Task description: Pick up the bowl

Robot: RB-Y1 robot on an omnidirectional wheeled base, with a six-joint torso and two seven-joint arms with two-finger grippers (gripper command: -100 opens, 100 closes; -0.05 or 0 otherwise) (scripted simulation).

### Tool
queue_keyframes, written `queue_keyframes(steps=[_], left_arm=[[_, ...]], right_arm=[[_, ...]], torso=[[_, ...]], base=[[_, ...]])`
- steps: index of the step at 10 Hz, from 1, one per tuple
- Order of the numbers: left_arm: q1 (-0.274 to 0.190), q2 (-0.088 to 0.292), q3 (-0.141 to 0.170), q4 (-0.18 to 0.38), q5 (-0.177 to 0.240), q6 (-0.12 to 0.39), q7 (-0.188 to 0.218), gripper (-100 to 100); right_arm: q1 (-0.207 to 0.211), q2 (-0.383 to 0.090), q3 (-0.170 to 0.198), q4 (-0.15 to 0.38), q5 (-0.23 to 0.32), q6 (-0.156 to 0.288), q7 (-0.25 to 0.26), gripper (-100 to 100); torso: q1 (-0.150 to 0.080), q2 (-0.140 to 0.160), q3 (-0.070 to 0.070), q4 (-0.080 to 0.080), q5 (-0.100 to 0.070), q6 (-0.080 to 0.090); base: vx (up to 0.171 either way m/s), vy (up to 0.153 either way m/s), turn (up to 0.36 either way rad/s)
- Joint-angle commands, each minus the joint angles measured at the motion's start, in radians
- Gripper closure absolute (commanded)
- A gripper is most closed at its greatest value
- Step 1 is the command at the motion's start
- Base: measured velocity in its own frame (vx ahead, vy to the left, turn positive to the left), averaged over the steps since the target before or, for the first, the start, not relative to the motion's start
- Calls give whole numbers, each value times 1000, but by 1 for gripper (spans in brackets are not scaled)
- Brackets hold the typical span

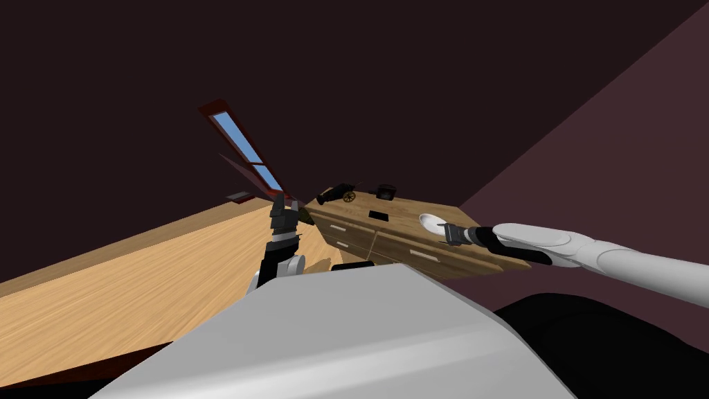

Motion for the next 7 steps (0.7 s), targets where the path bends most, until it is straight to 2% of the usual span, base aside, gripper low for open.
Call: queue_keyframes(steps=[1, 2, 3, 4, 7], left_arm=[[0, 0, 0, 0, 0, 0, 0, 0], [0, 0, 0, 0, 0, 0, 0, 0], [0, 0, 0, 0, 0, 0, 0, 0], [0, 0, 0, 0, 0, 0, 0, 0], [0, 0, 0, 0, 0, 0, 0, 0]], right_arm=[[2, 31, 14, 3, 8, 19, 14, -100], [2, 42, 20, 5, 11, 25, 19, -100], [-5, 28, 26, -2, 12, 26, 5, -100], [-5, 29, 27, -2, 13, 29, 6, 100], [-5, 30, 27, -2, 12, 30, 5, 100]], torso=[[0, 0, 0, 0, 0, 0], [0, -2, -1, 0, 0, 0], [0, -2, -1, -1, 0, 0], [0, 0, 0, 0, 0, 0], [1, 1, 0, 0, 0, 0]], base=[[60, -14, 114], [55, -13, 71], [0, 0, 0], [0, 0, 0], [-1, 1, -4]])
